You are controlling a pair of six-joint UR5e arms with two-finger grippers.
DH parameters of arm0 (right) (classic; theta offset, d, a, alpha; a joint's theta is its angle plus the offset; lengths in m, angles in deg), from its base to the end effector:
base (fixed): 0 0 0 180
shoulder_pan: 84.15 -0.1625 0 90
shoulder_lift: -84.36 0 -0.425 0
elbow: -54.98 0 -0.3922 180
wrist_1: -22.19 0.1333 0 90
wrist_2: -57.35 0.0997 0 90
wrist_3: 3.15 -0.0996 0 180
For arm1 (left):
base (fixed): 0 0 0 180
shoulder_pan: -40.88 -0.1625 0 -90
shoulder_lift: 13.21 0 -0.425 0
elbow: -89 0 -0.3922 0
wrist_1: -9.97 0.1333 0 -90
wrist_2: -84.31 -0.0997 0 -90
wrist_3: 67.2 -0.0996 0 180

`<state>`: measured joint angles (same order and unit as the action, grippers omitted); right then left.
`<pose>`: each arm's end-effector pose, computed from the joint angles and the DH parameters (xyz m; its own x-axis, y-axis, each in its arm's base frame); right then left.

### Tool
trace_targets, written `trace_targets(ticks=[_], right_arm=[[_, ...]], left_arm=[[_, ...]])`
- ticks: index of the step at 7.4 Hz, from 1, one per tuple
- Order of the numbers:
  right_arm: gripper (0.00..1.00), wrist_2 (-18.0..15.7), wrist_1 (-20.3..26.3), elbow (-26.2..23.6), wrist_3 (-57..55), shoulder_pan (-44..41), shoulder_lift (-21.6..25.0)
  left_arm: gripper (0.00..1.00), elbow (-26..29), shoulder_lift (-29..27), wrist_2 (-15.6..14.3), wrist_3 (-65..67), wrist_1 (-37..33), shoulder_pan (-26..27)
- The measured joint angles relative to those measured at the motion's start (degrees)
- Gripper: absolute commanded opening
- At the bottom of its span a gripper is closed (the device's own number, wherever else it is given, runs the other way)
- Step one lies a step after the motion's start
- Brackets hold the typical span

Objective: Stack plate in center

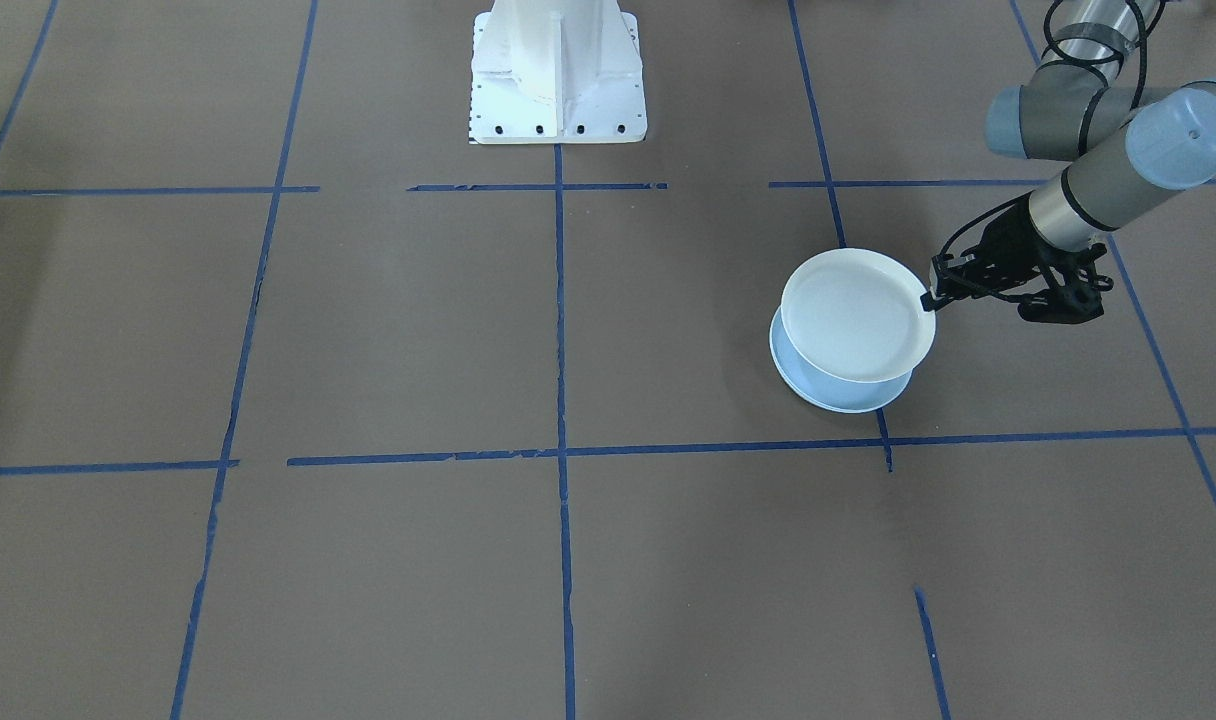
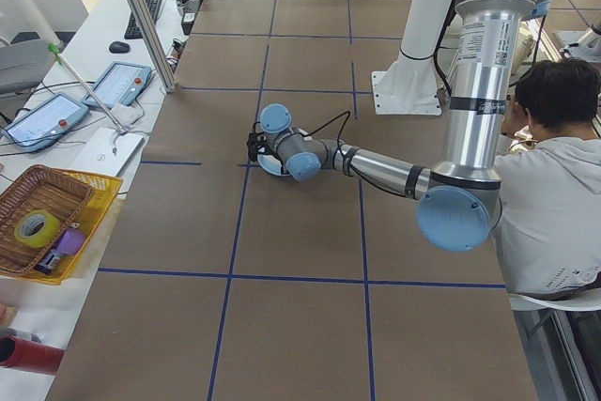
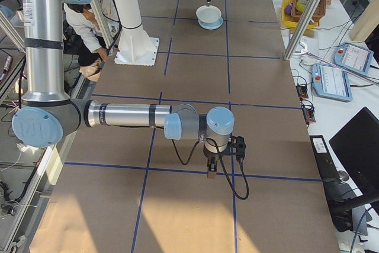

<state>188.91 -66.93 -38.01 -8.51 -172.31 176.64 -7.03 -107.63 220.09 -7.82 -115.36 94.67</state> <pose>0.0519 -0.4789 0.6540 0.7470 0.0511 0.6628 -0.0379 0.9987 -0.0343 0.2677 -0.4705 0.4921 0.4866 -0.0633 -0.8713 0.0133 0.9978 -0.0651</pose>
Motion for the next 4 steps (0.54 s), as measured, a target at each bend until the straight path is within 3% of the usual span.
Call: trace_targets(ticks=[4], right_arm=[[1.00,0.00,0.02,0.00,0.01,0.00,0.00]], left_arm=[[1.00,0.63,-0.37,0.00,0.14,-0.45,0.29]])
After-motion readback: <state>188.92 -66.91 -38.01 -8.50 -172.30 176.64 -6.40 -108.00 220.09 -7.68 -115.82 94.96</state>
